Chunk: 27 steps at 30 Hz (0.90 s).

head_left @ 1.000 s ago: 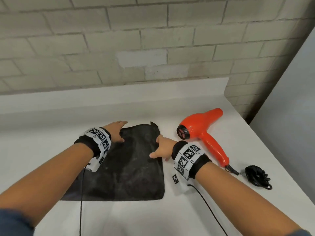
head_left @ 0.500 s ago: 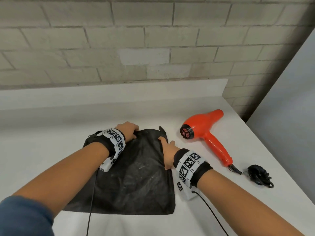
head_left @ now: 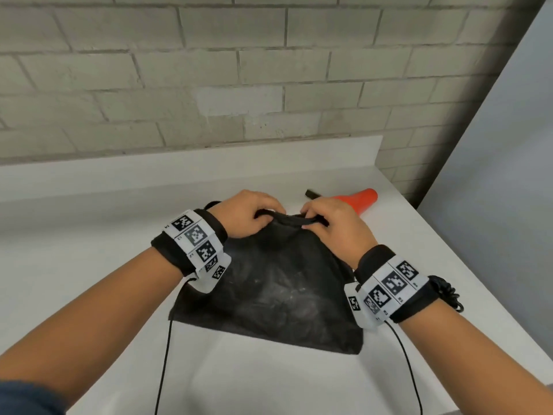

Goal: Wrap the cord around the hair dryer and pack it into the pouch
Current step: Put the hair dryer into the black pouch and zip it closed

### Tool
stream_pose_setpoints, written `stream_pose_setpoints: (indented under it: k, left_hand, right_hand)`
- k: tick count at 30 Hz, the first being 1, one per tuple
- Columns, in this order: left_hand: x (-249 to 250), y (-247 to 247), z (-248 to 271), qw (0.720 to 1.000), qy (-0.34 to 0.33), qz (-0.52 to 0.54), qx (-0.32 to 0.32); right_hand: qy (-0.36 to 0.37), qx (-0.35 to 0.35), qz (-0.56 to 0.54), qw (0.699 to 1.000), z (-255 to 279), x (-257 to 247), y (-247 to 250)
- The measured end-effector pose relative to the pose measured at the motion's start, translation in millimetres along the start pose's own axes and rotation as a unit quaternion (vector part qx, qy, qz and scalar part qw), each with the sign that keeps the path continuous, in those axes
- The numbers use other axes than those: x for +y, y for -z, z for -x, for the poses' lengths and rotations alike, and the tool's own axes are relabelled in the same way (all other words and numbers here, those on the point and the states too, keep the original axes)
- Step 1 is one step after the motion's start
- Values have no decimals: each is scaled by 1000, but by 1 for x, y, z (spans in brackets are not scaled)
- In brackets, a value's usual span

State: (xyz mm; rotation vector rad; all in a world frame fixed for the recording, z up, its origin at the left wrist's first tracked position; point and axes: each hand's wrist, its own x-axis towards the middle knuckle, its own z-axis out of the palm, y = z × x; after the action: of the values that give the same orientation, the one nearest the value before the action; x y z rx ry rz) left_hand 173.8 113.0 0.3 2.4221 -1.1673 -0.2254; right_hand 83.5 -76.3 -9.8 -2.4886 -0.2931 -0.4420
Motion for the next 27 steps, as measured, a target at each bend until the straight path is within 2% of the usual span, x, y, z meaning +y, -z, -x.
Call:
stream_pose_setpoints:
  k: [1,3,5,7,8,9,11,13,15,17,20,23,25,27]
  left_hand:
    - [2,3,1,996,51,-30,-68]
    - [7,3,5,969,142,-100,-178]
    - [10,-4,9,949,191,-116,-222]
    - [6,-13,16,945,230,-6,-234]
    - [3,-19,22,942,223,67,-242]
    - [0,-23,26,944,188,116,-247]
    - [-6,-28,32,961,113,120,-223]
    - [-12,-32,34,979,90,92,-155]
    - [-21,-29,34,991,88,27,-93]
    - [-27,-22,34,992,96,-57,-60]
    - [-21,-9,34,977,105,-182,-43]
    - [-8,-3,36,955,77,-282,-40]
    - [-5,-2,39,960,42,-275,-26]
    - [-5,-1,43,975,20,-218,-27]
  right_hand:
    - [24,3,15,1000,4,0,3]
    - [49,18,42,998,9,0,8]
    - [57,29,66,996,12,3,13]
    - [56,40,86,994,15,3,16]
    - [51,51,94,993,17,4,17]
    - [40,61,101,992,18,4,18]
    - [13,76,105,991,20,5,22]
    - [11,68,119,990,23,8,31]
    - [4,3,143,990,25,8,37]
    - [-60,-70,152,984,28,7,36]
    - [-170,-163,224,946,28,8,22]
    - [-228,-243,263,905,29,8,10]
    - [-232,-244,280,899,28,5,7]
    - [-228,-228,304,897,28,3,8]
